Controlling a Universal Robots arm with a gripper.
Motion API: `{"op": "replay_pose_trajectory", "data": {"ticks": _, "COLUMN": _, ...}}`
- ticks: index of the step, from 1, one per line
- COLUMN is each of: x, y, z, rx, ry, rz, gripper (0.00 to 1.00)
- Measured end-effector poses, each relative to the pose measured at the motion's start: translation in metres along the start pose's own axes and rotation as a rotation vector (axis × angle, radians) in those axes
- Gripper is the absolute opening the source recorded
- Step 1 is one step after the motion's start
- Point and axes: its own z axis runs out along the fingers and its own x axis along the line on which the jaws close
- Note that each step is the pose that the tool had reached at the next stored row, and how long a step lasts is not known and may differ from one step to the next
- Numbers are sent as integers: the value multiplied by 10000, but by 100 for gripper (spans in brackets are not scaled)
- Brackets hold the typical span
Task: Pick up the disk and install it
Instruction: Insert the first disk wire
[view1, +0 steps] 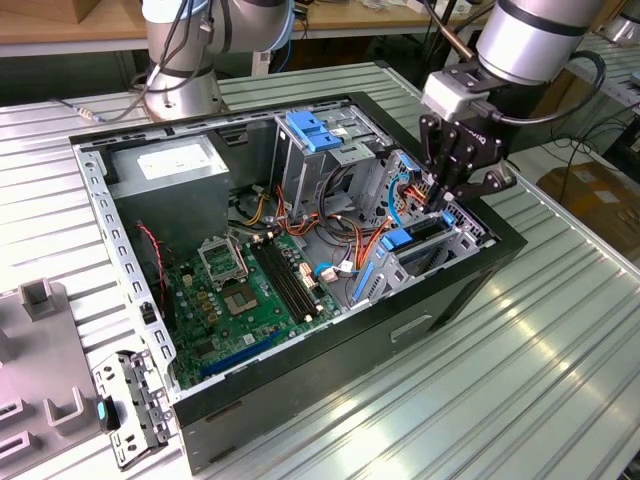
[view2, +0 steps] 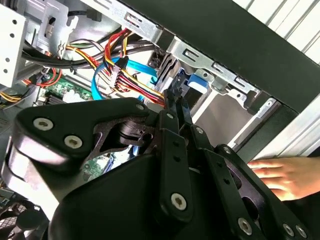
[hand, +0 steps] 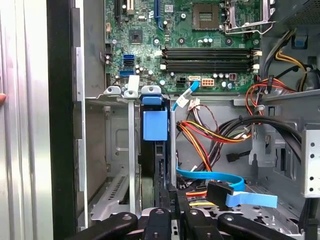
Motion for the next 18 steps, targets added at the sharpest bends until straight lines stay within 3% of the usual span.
{"op": "replay_pose_trajectory", "data": {"ticks": 1, "x": 1, "y": 6, "z": 4, "rx": 38, "ry": 1, "rz": 0, "gripper": 17}}
{"op": "replay_pose_trajectory", "data": {"ticks": 4, "x": 4, "y": 63, "z": 12, "rx": 240, "ry": -6, "rz": 2, "gripper": 17}}
{"op": "replay_pose_trajectory", "data": {"ticks": 8, "x": 15, "y": 72, "z": 28, "rx": 251, "ry": -4, "rz": 21, "gripper": 17}}
{"op": "replay_pose_trajectory", "data": {"ticks": 10, "x": 16, "y": 71, "z": 37, "rx": 250, "ry": 7, "rz": 253, "gripper": 17}}
{"op": "replay_pose_trajectory", "data": {"ticks": 18, "x": 32, "y": 71, "z": 71, "rx": 250, "ry": 0, "rz": 154, "gripper": 17}}
